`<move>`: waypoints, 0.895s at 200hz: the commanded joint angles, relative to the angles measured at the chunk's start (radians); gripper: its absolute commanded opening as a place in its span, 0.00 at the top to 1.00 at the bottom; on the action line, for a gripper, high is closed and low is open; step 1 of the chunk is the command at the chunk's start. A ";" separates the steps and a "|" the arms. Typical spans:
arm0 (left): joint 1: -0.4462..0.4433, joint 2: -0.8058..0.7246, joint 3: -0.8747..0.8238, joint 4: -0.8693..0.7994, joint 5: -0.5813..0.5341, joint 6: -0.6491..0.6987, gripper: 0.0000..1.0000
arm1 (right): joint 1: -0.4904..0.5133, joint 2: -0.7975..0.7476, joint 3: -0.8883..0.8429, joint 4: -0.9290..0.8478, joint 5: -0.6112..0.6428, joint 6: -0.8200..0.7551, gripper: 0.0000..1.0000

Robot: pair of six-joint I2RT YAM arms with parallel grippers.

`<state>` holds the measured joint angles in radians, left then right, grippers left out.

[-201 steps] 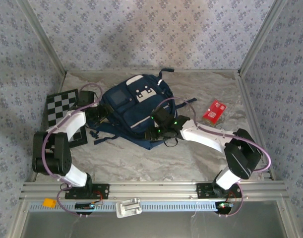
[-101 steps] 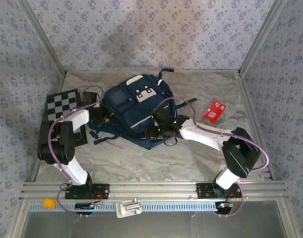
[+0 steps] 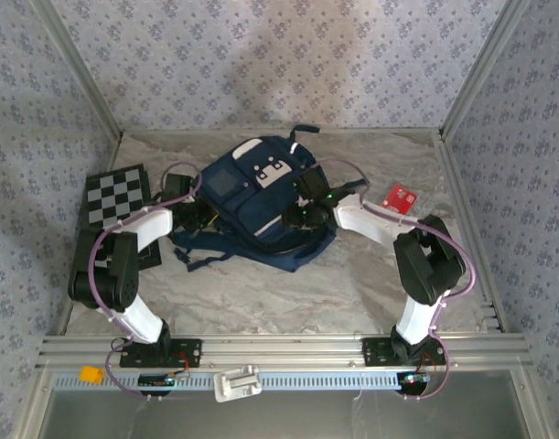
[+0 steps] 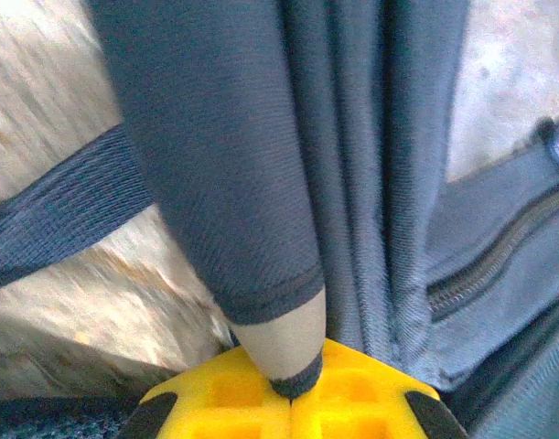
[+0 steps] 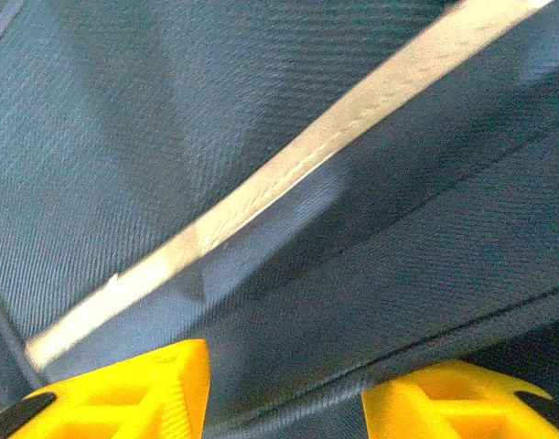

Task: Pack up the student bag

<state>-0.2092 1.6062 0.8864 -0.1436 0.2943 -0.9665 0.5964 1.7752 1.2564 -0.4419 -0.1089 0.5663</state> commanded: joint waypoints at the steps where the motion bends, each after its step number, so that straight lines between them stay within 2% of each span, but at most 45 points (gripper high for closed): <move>1: -0.110 -0.093 -0.027 0.048 0.015 -0.142 1.00 | -0.067 0.048 0.086 -0.045 0.031 -0.100 0.48; 28: -0.144 -0.107 -0.021 0.063 -0.026 -0.182 1.00 | -0.099 0.066 0.141 -0.116 0.032 -0.126 0.45; 52: -0.152 -0.095 0.000 0.048 -0.024 -0.199 1.00 | -0.064 0.000 0.110 -0.168 0.045 -0.125 0.41; 87: -0.195 -0.121 -0.006 0.089 -0.045 -0.239 1.00 | 0.036 -0.126 0.055 -0.282 0.125 -0.074 0.36; 124: -0.204 -0.150 -0.030 0.136 -0.014 -0.290 1.00 | 0.180 -0.200 0.030 -0.361 0.218 0.006 0.35; 152: -0.229 -0.191 -0.039 0.144 -0.022 -0.311 1.00 | 0.275 -0.204 0.007 -0.323 0.198 0.106 0.39; 179: -0.253 -0.210 -0.043 0.144 -0.037 -0.326 1.00 | 0.326 -0.170 0.000 -0.253 0.179 0.157 0.43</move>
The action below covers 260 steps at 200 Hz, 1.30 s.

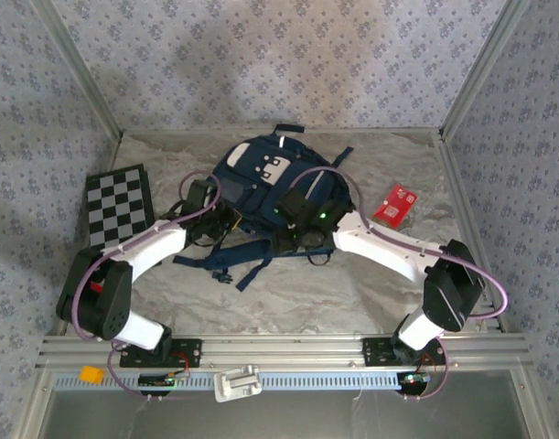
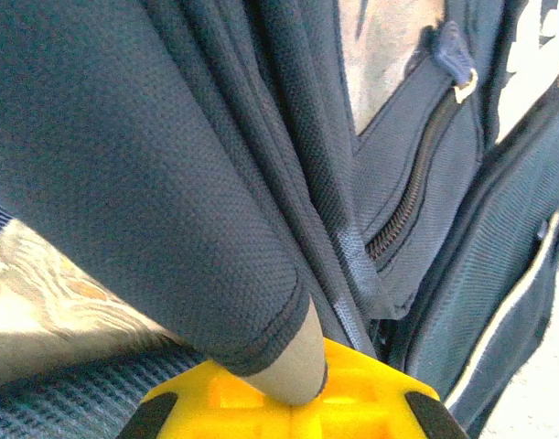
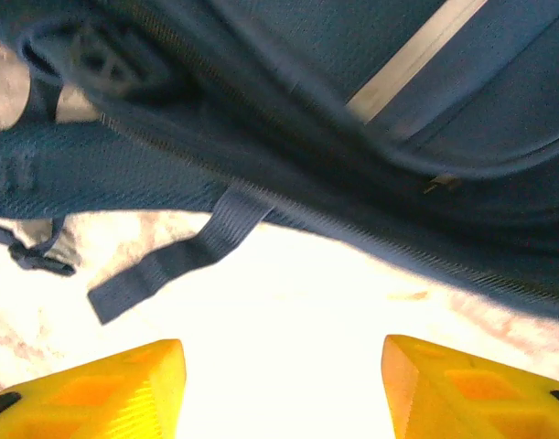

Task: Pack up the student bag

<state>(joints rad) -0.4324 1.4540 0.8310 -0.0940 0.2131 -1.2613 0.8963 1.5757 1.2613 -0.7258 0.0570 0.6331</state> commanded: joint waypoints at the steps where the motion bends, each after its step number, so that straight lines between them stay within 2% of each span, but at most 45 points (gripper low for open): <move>1: -0.030 -0.059 0.012 0.093 0.045 -0.032 1.00 | 0.027 0.032 -0.002 0.031 0.012 0.093 0.43; 18: -0.045 -0.066 -0.001 0.112 0.045 -0.066 1.00 | 0.044 0.085 0.037 0.056 -0.006 0.109 0.46; 57: -0.069 -0.079 -0.017 0.155 0.042 -0.130 1.00 | 0.072 0.141 0.070 0.142 0.053 0.194 0.52; 82: -0.093 -0.087 -0.021 0.173 0.041 -0.161 1.00 | 0.070 0.163 0.079 0.197 0.097 0.244 0.52; 110: -0.127 -0.087 -0.018 0.183 0.046 -0.196 1.00 | 0.063 0.189 0.103 0.130 0.179 0.311 0.49; 141: -0.172 -0.096 0.000 0.185 0.036 -0.205 1.00 | 0.059 0.184 0.107 0.132 0.202 0.281 0.45; 156: -0.184 -0.095 0.012 0.183 0.029 -0.205 1.00 | 0.047 0.209 0.124 0.047 0.217 0.318 0.47; 187: -0.194 -0.094 0.032 0.165 0.023 -0.192 1.00 | 0.021 0.204 0.102 0.049 0.283 0.324 0.51; 219: -0.196 -0.107 0.026 0.141 -0.008 -0.186 1.00 | 0.022 0.195 0.118 -0.047 0.349 0.350 0.58; 260: -0.196 -0.107 0.037 0.119 -0.019 -0.166 1.00 | 0.030 0.126 0.045 -0.093 0.346 0.345 0.63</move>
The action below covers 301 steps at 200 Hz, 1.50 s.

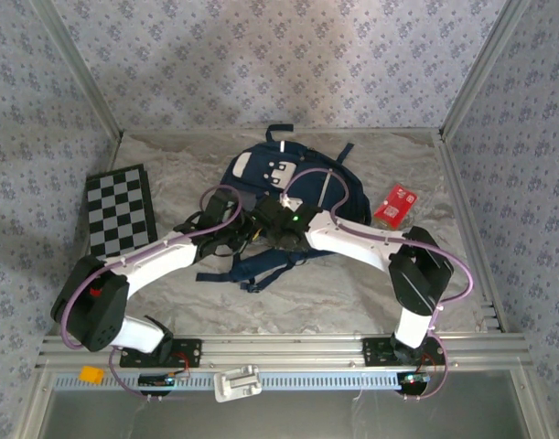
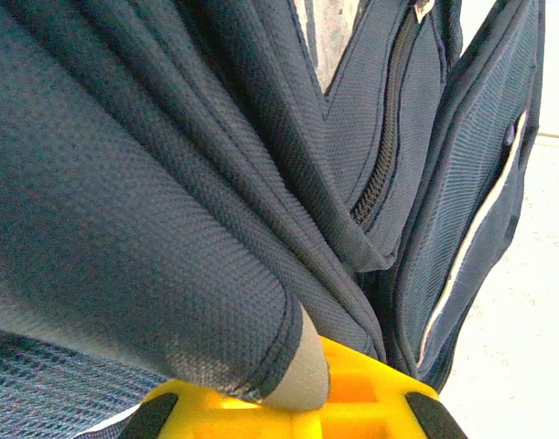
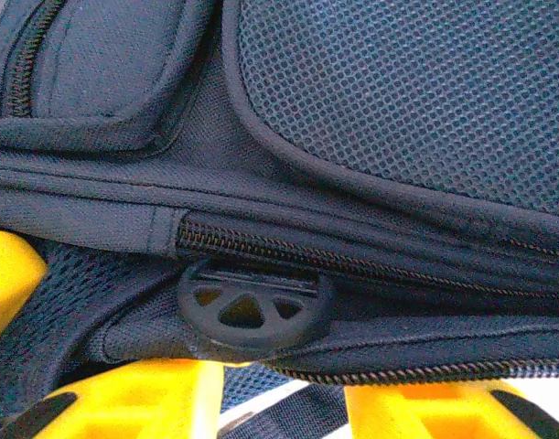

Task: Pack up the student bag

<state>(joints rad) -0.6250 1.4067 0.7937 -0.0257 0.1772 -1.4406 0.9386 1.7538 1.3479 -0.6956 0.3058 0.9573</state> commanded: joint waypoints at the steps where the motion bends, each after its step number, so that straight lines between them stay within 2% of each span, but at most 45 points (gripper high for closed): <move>1: -0.003 -0.060 0.074 0.051 0.017 0.014 1.00 | -0.012 -0.052 -0.042 -0.122 0.097 0.019 0.63; 69: -0.008 -0.055 0.088 0.046 0.018 0.016 1.00 | 0.005 0.032 0.017 -0.046 -0.001 -0.124 0.67; 98: -0.008 -0.060 0.088 0.039 0.010 0.020 1.00 | 0.012 0.085 0.079 -0.097 0.019 -0.138 0.69; 131: -0.008 -0.056 0.084 0.046 0.010 0.018 1.00 | 0.009 0.095 0.054 -0.091 0.023 -0.127 0.67; 172: -0.008 -0.051 0.090 0.044 0.015 0.020 1.00 | 0.006 0.091 0.063 -0.066 0.078 -0.176 0.74; 190: -0.008 -0.054 0.089 0.042 0.014 0.025 1.00 | 0.014 0.080 0.065 -0.092 0.083 -0.167 0.83; 246: -0.008 -0.043 0.092 0.044 0.011 0.025 1.00 | 0.013 0.034 0.007 -0.075 0.096 -0.174 0.85; 282: -0.006 -0.054 0.102 0.004 -0.024 0.053 1.00 | 0.008 0.035 0.026 -0.073 0.103 -0.201 0.93; 301: 0.023 -0.057 0.111 -0.031 -0.026 0.081 1.00 | 0.012 0.012 -0.003 -0.076 0.090 -0.201 0.99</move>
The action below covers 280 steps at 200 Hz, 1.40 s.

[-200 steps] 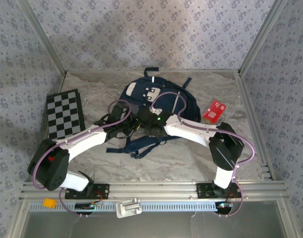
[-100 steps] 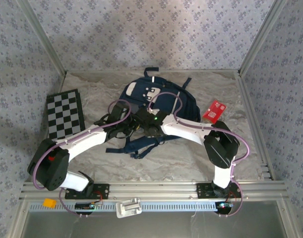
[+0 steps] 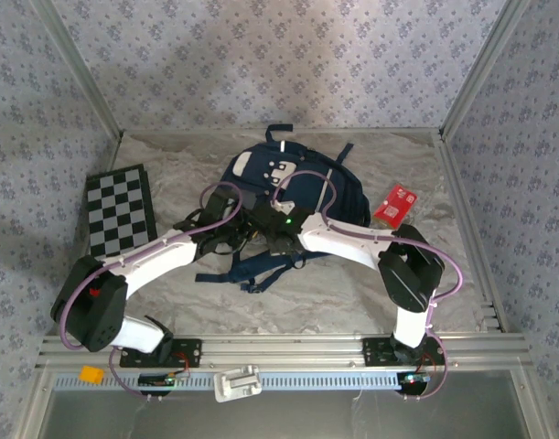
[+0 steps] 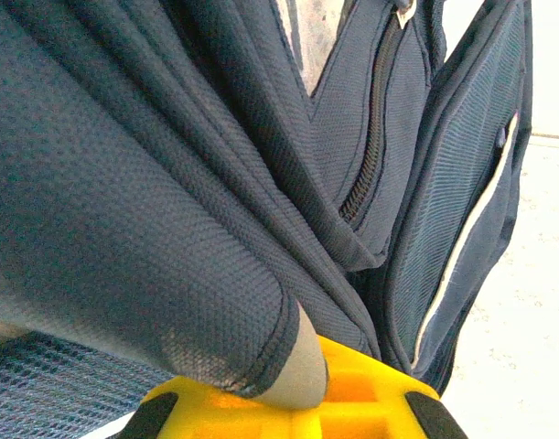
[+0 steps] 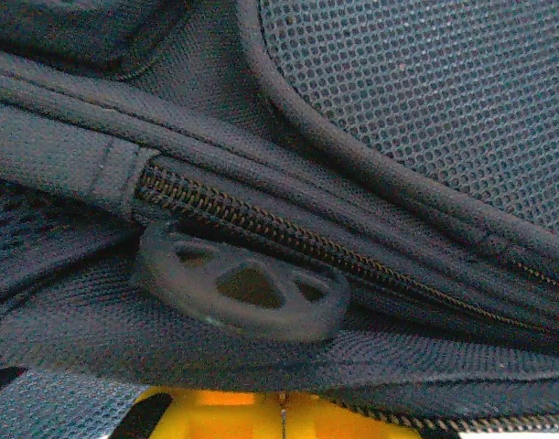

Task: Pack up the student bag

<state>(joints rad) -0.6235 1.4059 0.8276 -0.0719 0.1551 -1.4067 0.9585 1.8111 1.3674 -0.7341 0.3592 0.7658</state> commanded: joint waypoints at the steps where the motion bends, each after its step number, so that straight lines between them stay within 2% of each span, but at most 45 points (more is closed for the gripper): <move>1: 0.024 -0.056 0.077 0.015 -0.004 0.048 1.00 | -0.007 -0.047 -0.024 -0.038 0.037 -0.010 0.99; 60: 0.129 -0.002 0.096 -0.019 0.027 0.121 1.00 | -0.020 -0.179 -0.183 -0.021 -0.062 -0.082 1.00; 92: 0.249 0.068 0.140 -0.041 0.084 0.210 1.00 | -0.059 -0.255 -0.286 -0.014 -0.089 -0.106 1.00; 128: 0.323 0.199 0.256 -0.073 0.150 0.329 1.00 | -0.049 -0.236 -0.254 0.051 -0.164 -0.240 1.00; 158: 0.322 0.248 0.294 -0.032 0.235 0.355 1.00 | -0.043 -0.174 -0.184 0.172 -0.280 -0.251 1.00; 190: 0.321 0.140 0.191 -0.026 0.241 0.341 0.67 | -0.042 -0.146 -0.149 0.203 -0.303 -0.238 1.00; 216: 0.265 0.010 0.028 0.038 0.208 0.204 0.55 | -0.041 -0.132 -0.166 0.215 -0.315 -0.231 1.00; 249: 0.131 -0.057 -0.088 0.112 0.115 0.023 0.50 | -0.036 -0.129 -0.166 0.221 -0.319 -0.226 1.00; 280: 0.054 -0.018 -0.098 0.171 0.054 -0.084 0.48 | -0.028 -0.128 -0.199 0.224 -0.311 -0.224 1.00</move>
<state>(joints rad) -0.5358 1.3651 0.7246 0.0189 0.2832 -1.3647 0.9142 1.6817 1.1736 -0.5404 0.0628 0.5484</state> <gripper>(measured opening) 0.514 0.052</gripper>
